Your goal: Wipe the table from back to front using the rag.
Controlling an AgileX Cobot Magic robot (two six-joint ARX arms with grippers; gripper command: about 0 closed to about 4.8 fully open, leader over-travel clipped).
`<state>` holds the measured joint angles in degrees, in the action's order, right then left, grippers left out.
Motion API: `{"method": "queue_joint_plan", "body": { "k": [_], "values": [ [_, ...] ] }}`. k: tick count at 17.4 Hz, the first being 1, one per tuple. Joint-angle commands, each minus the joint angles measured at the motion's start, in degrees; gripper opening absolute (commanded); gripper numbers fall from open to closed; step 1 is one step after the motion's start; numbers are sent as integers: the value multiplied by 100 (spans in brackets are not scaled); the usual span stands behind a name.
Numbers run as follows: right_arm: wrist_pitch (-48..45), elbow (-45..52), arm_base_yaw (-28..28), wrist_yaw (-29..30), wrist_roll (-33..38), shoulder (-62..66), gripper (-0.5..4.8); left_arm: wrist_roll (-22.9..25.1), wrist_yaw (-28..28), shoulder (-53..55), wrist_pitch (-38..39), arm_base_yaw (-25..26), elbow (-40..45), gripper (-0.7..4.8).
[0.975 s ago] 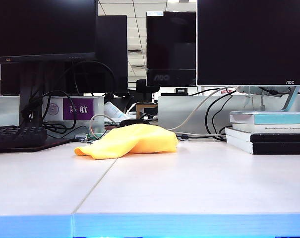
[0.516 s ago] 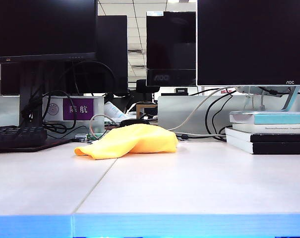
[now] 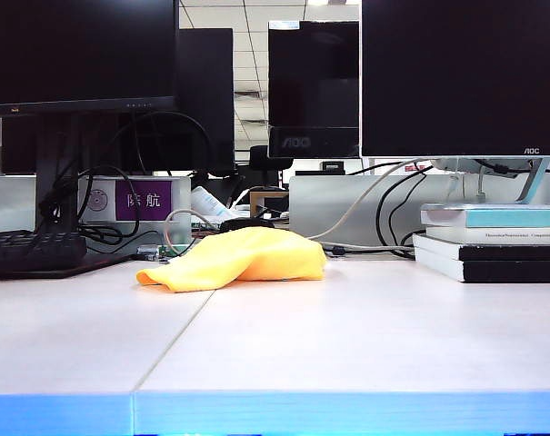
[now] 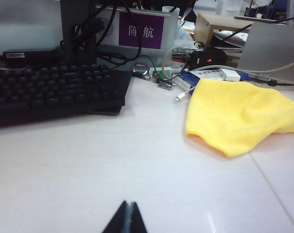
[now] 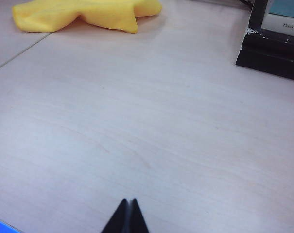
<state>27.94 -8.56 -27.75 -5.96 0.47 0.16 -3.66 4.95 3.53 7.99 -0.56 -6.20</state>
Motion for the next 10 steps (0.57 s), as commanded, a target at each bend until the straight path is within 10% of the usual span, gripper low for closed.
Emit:
{"method": "queue_joint_plan", "body": {
  "k": [1, 10],
  "values": [
    [-74, -15, 0, 7, 15, -4, -1, 2, 28, -173, -131, -11, 275, -6],
    [-68, -15, -2, 4, 15, -4, 0, 426, -144, -326, 221, -13, 577, -6]
  ]
}}
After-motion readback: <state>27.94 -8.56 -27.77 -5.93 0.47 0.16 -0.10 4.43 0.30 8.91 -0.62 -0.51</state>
